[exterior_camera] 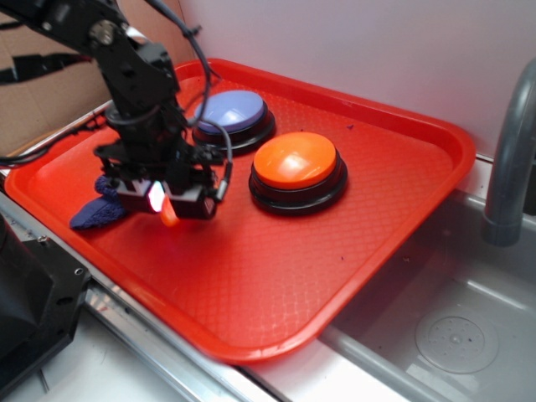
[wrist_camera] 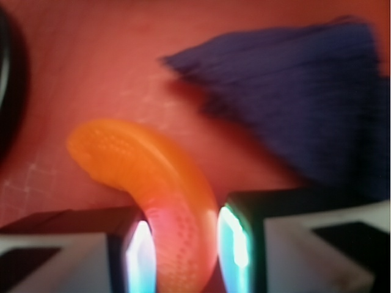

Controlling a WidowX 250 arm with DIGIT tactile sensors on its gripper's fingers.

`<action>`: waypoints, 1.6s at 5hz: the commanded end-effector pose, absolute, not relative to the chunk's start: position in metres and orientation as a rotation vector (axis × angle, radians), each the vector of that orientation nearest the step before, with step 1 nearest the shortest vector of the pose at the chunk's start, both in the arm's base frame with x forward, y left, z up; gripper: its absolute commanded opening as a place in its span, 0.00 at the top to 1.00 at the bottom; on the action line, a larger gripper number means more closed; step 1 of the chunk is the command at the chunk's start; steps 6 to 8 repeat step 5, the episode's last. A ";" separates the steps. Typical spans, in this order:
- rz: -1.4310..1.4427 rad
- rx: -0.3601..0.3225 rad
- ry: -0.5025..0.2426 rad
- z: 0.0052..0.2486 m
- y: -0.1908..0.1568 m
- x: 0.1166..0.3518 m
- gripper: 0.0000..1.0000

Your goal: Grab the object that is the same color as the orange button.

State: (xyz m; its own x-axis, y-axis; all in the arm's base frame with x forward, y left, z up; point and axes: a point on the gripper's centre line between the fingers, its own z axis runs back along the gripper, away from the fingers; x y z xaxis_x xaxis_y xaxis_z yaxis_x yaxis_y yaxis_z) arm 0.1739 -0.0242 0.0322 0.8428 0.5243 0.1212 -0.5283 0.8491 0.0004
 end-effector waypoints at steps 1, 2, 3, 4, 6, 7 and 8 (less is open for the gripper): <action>0.361 0.070 -0.112 0.101 -0.034 0.183 1.00; 0.252 0.067 -0.046 0.136 -0.037 0.181 1.00; 0.225 0.049 -0.076 0.161 -0.037 0.176 1.00; 0.247 0.007 -0.087 0.182 -0.031 0.173 1.00; 0.292 -0.021 -0.105 0.189 -0.023 0.168 1.00; 0.292 -0.021 -0.105 0.189 -0.023 0.168 1.00; 0.292 -0.021 -0.105 0.189 -0.023 0.168 1.00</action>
